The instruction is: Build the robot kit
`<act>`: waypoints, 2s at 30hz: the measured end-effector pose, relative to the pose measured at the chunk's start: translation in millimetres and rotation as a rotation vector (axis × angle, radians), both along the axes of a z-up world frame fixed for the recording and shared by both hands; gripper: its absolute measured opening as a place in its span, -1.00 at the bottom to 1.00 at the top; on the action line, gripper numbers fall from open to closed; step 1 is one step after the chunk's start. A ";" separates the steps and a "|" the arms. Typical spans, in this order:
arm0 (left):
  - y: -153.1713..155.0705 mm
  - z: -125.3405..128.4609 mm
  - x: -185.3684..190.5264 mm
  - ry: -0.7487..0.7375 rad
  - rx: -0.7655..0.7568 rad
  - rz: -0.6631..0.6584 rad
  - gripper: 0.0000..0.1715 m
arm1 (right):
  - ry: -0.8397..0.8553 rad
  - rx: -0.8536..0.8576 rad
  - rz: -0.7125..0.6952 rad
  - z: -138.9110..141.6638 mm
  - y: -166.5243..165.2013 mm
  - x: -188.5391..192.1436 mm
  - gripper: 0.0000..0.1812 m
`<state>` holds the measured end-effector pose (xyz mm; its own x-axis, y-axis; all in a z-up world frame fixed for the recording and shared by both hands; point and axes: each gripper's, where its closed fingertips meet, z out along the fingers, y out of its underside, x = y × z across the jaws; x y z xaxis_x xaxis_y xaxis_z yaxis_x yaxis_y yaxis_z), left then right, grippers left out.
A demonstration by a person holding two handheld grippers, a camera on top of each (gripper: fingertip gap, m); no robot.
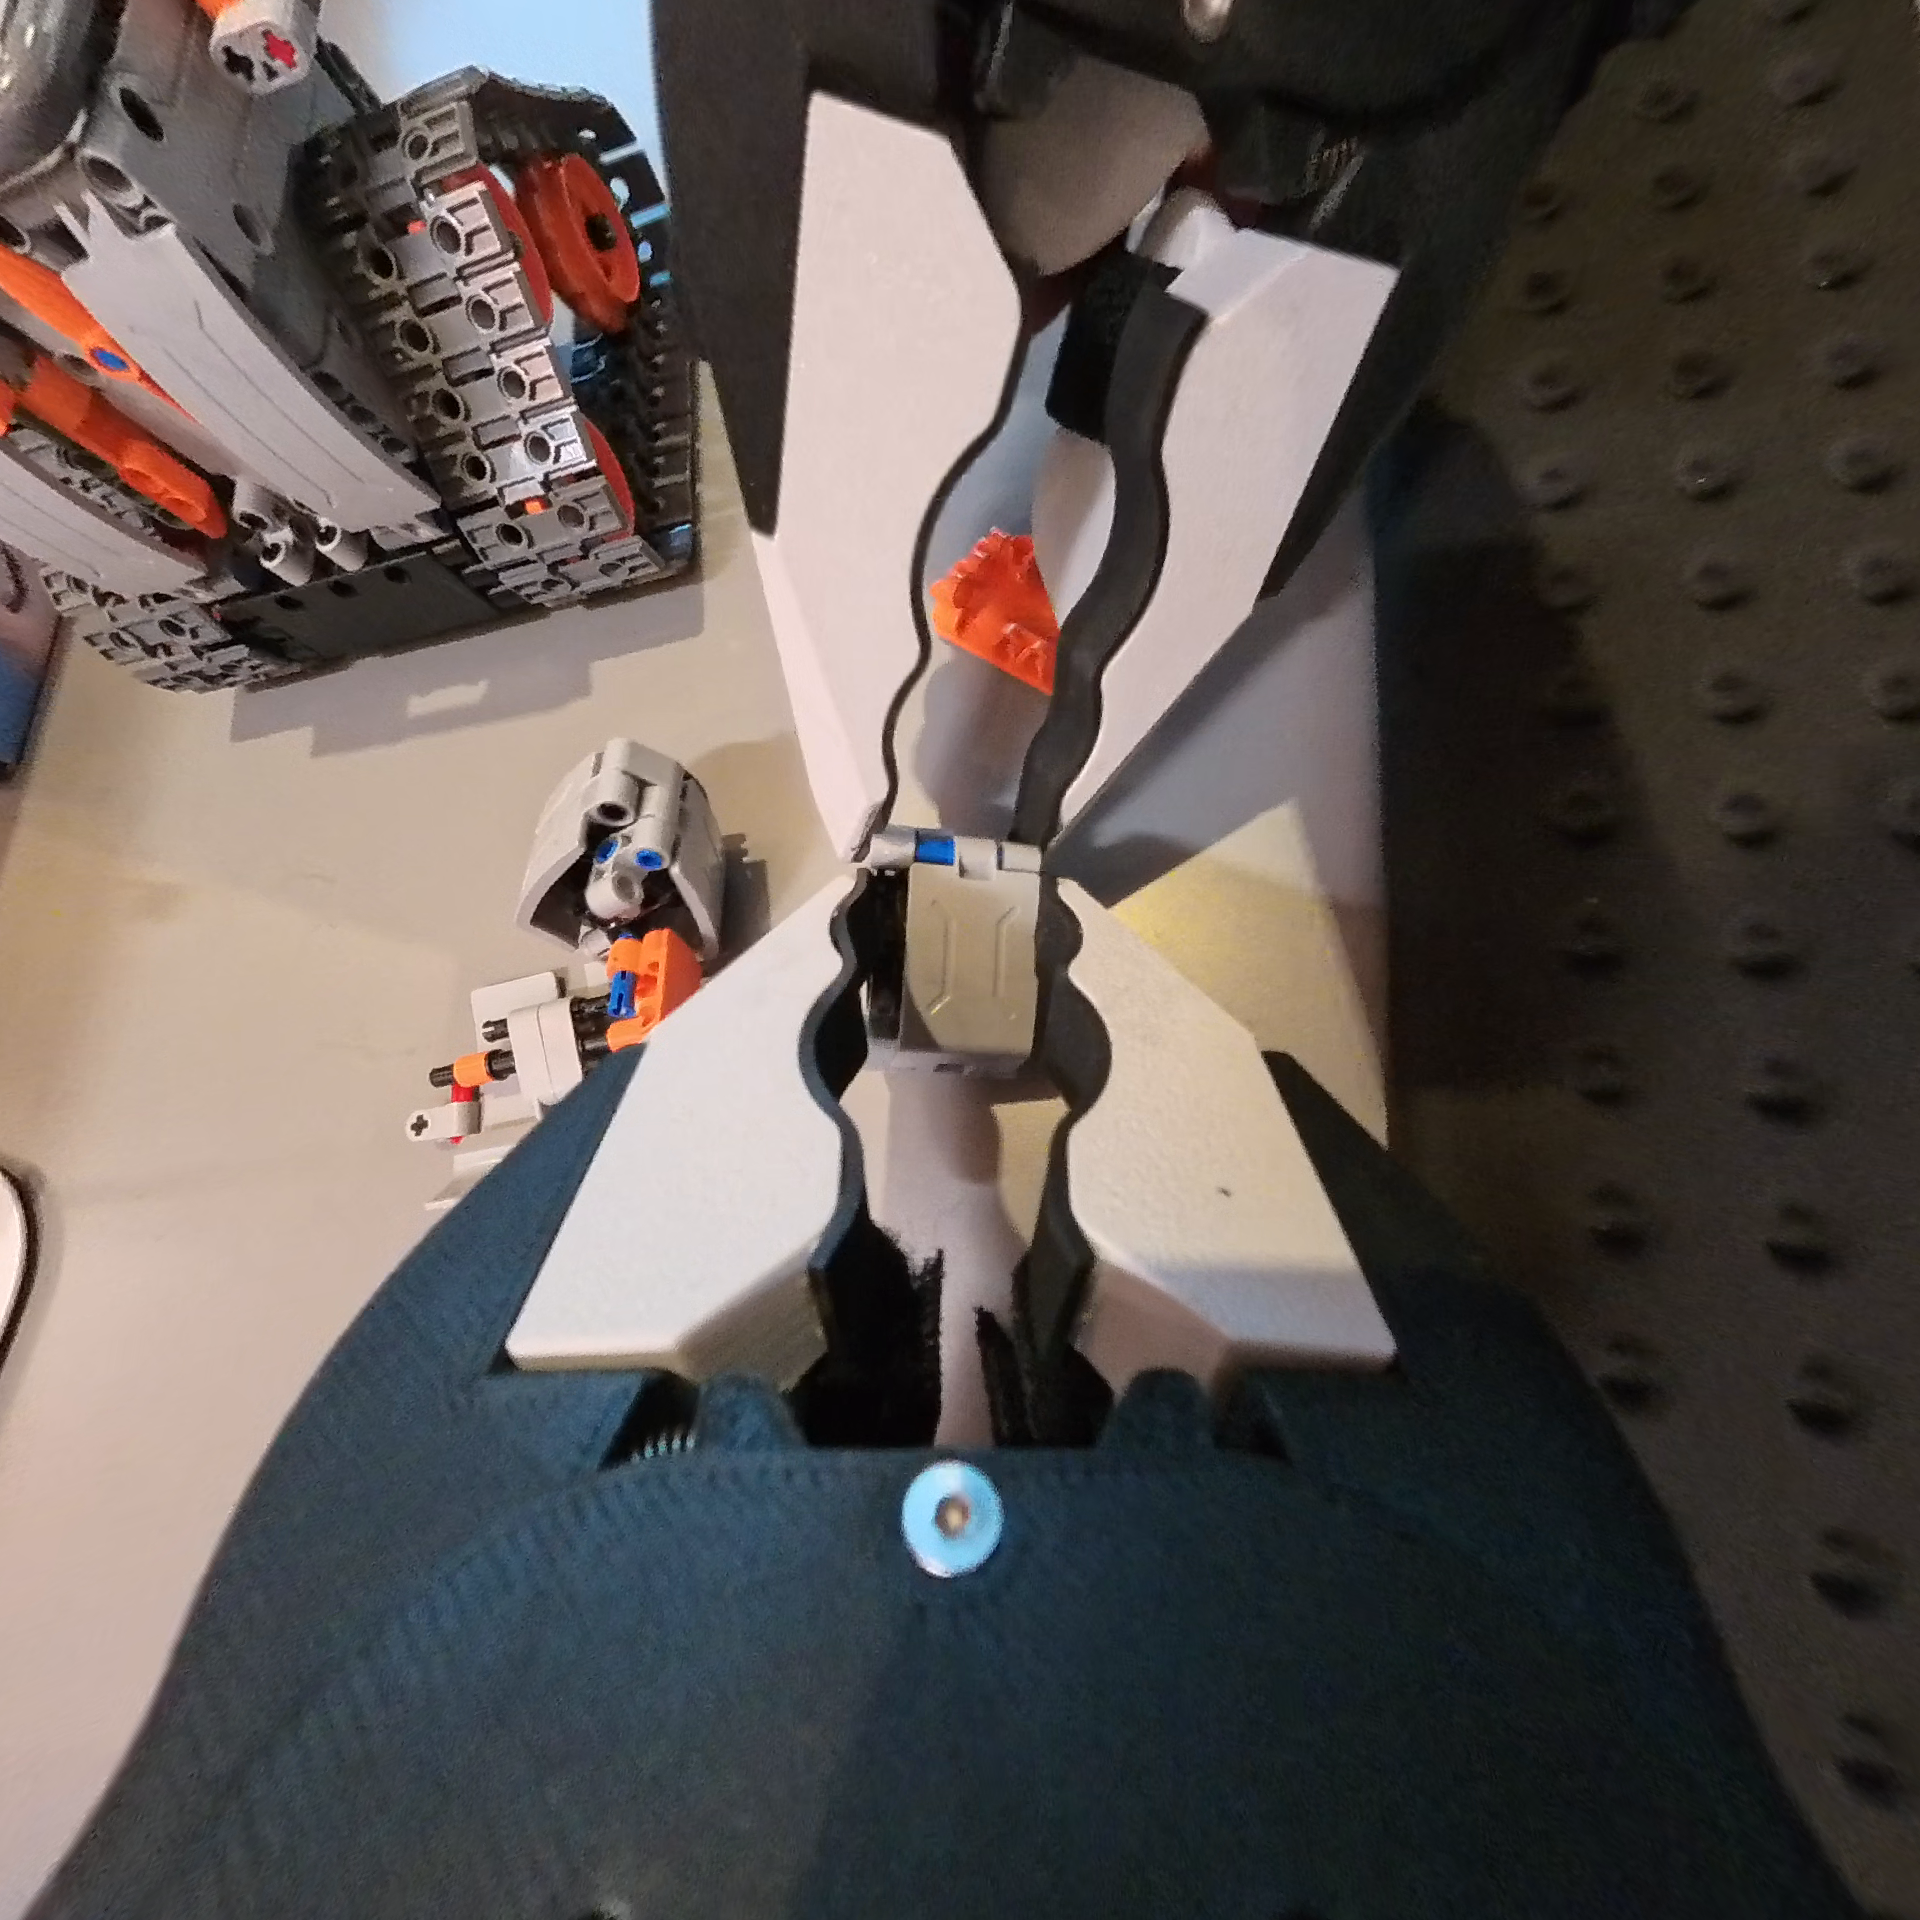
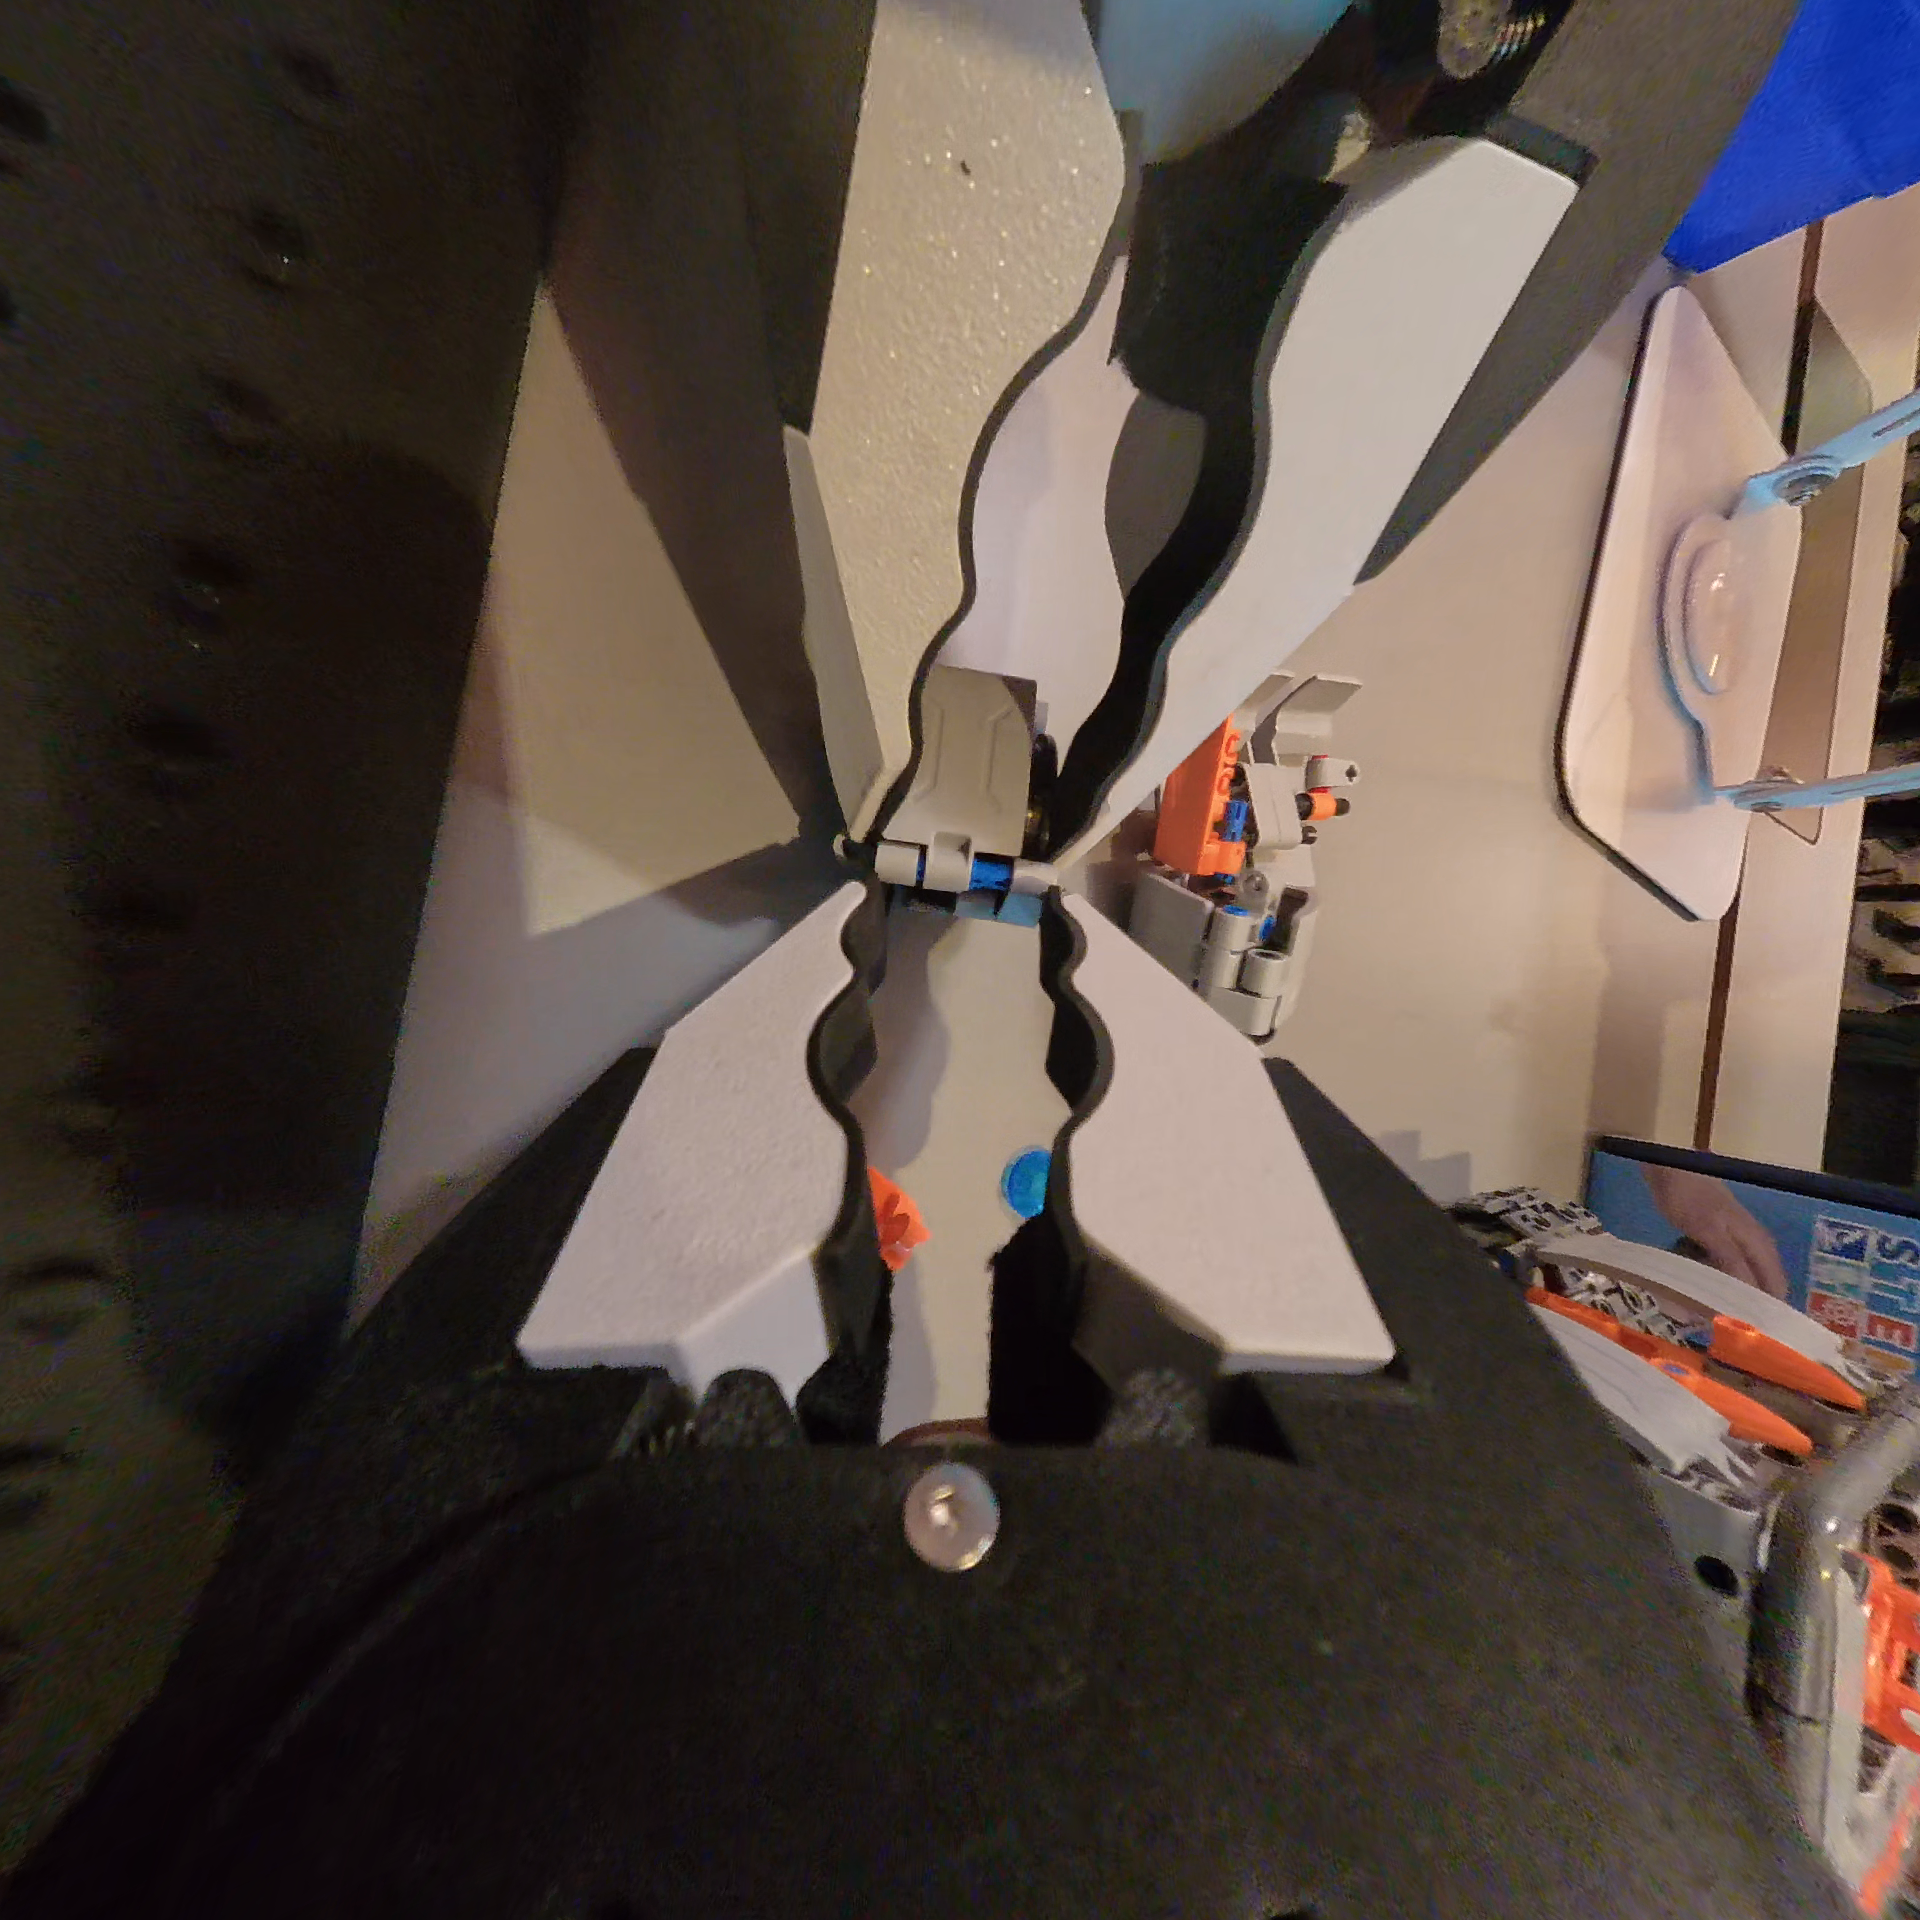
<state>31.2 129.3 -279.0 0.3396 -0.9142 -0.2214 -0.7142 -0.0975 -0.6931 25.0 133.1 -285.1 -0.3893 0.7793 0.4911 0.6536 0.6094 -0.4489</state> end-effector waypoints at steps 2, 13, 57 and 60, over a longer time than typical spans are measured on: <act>-0.1 -0.3 0.0 -0.006 0.001 -0.006 -0.69 | 0.002 -0.014 -0.003 -0.6 0.1 0.3 -0.71; -2.4 3.8 1.4 -0.041 -0.017 -0.028 -0.68 | 0.062 -0.354 0.042 6.6 -8.2 3.8 -0.62; -8.9 4.5 1.9 -0.136 -0.087 -0.066 -0.69 | 0.150 -0.272 0.111 16.7 -16.6 -1.1 -0.71; -9.4 4.6 2.6 -0.140 -0.092 -0.072 -0.69 | 0.140 -0.231 0.116 15.9 -16.8 -0.7 -0.71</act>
<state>33.8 119.9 -274.3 0.2938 -0.9515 -0.0910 -0.6185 -0.1166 -0.7771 24.3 116.3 -269.2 -0.4239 0.8308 0.3606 0.5074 0.5476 -0.6653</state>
